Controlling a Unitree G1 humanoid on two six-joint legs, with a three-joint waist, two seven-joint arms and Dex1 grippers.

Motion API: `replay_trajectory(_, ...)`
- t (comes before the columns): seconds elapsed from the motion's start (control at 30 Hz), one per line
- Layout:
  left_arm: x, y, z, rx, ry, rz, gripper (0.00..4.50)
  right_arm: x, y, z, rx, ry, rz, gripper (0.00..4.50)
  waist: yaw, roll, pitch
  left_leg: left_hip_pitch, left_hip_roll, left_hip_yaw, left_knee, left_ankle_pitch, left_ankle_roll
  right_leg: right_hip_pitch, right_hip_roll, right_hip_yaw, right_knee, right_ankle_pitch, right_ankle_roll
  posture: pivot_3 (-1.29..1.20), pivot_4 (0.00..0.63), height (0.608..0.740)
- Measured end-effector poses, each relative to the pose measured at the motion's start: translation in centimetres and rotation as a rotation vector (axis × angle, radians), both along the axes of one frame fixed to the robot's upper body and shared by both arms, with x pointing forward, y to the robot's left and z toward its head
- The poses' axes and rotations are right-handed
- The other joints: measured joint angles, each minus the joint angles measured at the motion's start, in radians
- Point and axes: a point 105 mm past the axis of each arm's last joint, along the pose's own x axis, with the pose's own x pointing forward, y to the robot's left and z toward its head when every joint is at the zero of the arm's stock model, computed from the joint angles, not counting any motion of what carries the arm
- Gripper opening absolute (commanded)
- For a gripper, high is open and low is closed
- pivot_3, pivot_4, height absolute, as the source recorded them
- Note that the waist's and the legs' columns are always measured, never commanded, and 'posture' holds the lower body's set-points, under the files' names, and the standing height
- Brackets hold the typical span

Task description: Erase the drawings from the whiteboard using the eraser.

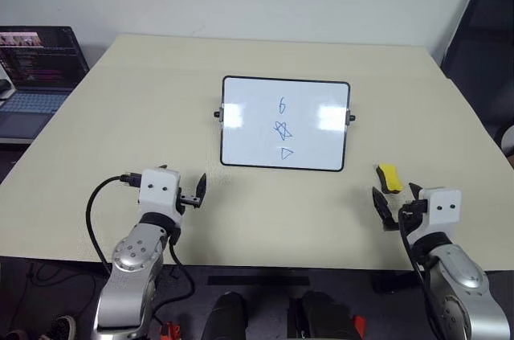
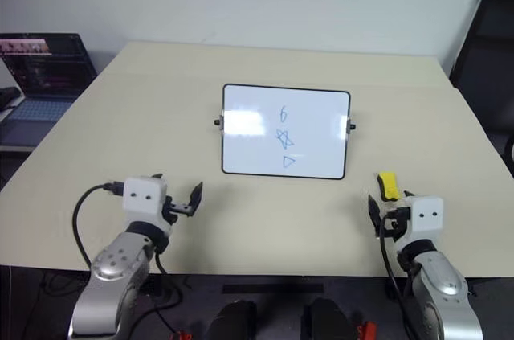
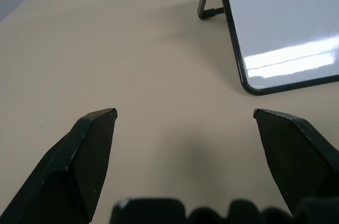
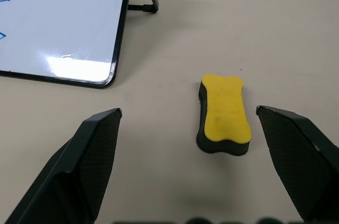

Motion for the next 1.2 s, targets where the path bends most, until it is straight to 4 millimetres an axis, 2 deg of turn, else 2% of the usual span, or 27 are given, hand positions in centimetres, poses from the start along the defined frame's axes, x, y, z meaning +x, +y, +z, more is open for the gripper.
replay_trajectory(0.23, -0.4, -0.2, -1.3, -0.004, 0.065, -0.024, 4.50, 0.1, -0.2, 0.3, 0.010, -0.005, -0.023, 4.46, 0.000, 0.000, 0.000, 0.000, 0.000, 0.000, 0.000, 0.000, 0.000, 0.000, 0.000, 0.000, 0.000, -0.001, 0.000, 0.00, 0.150, 0.740)
replay_trajectory(0.3, -0.5, -0.3, -1.3, 0.000, 0.075, -0.052, 4.50, -0.1, 0.1, 0.9, 0.011, -0.023, -0.019, 4.46, 0.000, 0.000, 0.000, 0.000, 0.000, 0.000, 0.000, 0.000, 0.000, 0.000, 0.000, 0.000, 0.000, -0.001, 0.000, 0.00, 0.150, 0.740)
replay_trajectory(0.5, -0.8, -2.4, -1.1, 0.016, 0.111, -0.287, 4.50, 0.2, 0.2, 2.1, 0.007, -0.039, -0.035, 4.46, 0.000, 0.001, 0.000, 0.000, 0.000, 0.000, 0.000, 0.000, 0.000, 0.000, -0.001, 0.001, 0.000, -0.001, 0.000, 0.00, 0.150, 0.740)
replay_trajectory(0.57, -0.2, -3.2, -0.2, 0.020, 0.106, -0.406, 4.50, 1.1, -0.4, 3.2, -0.004, -0.045, -0.053, 4.46, 0.000, 0.002, 0.002, 0.000, 0.000, 0.000, 0.000, 0.000, 0.000, -0.001, 0.000, 0.001, 0.000, 0.000, 0.000, 0.00, 0.150, 0.740)
replay_trajectory(0.67, 1.2, -4.5, 2.5, 0.010, 0.049, -0.549, 4.50, 2.0, -0.5, 4.7, 0.027, -0.054, -0.072, 4.46, 0.002, 0.002, 0.002, 0.000, 0.000, 0.000, 0.000, 0.000, 0.000, 0.000, 0.000, -0.001, 0.000, -0.001, -0.001, 0.00, 0.150, 0.740)
replay_trajectory(0.77, 2.0, -5.7, 4.8, 0.010, 0.023, -0.704, 4.50, 2.5, 0.2, 4.6, 0.068, -0.002, -0.070, 4.46, 0.000, 0.002, 0.002, -0.001, -0.001, 0.000, -0.001, -0.001, 0.000, -0.001, 0.003, -0.001, 0.000, 0.001, 0.005, 0.00, 0.150, 0.740)
replay_trajectory(0.93, 1.7, -8.6, 5.7, 0.028, 0.074, -0.980, 4.50, 3.3, 0.3, 5.1, 0.100, 0.065, -0.077, 4.46, -0.002, 0.003, 0.003, -0.002, -0.002, 0.001, -0.001, -0.003, 0.000, -0.001, 0.004, 0.000, 0.000, 0.000, 0.007, 0.00, 0.150, 0.740)
replay_trajectory(1.07, 1.2, -11.0, 6.8, 0.047, 0.113, -1.201, 4.50, 3.9, -0.7, 4.6, 0.088, 0.131, -0.096, 4.46, -0.002, 0.003, 0.003, -0.002, -0.002, 0.000, 0.000, -0.003, 0.000, -0.001, 0.005, -0.001, 0.000, 0.000, 0.007, 0.00, 0.150, 0.740)
replay_trajectory(1.2, 1.4, -11.4, 6.8, 0.076, 0.165, -1.299, 4.50, 4.4, -1.3, 3.0, 0.082, 0.201, -0.120, 4.46, -0.004, 0.003, 0.003, -0.002, -0.002, 0.001, -0.001, -0.003, 0.001, -0.001, 0.006, 0.000, 0.000, 0.000, 0.007, 0.00, 0.150, 0.740)
